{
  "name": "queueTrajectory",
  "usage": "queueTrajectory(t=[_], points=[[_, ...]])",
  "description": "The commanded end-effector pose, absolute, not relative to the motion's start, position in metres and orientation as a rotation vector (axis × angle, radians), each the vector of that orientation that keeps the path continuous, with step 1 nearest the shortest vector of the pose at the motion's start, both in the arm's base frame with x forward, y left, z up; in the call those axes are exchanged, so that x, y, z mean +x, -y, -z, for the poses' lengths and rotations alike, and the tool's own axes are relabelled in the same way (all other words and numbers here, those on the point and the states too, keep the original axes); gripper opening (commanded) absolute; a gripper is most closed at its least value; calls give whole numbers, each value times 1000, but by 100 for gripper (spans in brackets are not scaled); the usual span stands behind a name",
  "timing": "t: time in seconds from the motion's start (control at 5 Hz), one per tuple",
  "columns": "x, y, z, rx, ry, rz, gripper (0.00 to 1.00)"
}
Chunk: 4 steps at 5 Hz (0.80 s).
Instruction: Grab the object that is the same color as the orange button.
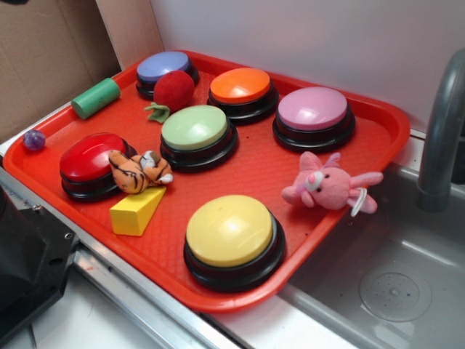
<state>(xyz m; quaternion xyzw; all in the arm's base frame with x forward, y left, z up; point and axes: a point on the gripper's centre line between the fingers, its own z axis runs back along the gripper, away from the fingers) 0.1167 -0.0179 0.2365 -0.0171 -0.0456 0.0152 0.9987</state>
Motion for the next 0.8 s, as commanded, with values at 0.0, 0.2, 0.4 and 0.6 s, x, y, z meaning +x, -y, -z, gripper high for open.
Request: queueTrajectory(t=[0.0,0.2,0.4,0.6], points=[[117,18,-236,-34,91,-30,100],[130,20,-210,16,84,12,100],[143,21,-185,2,81,86,100],[157,21,-163,1,83,125,100]])
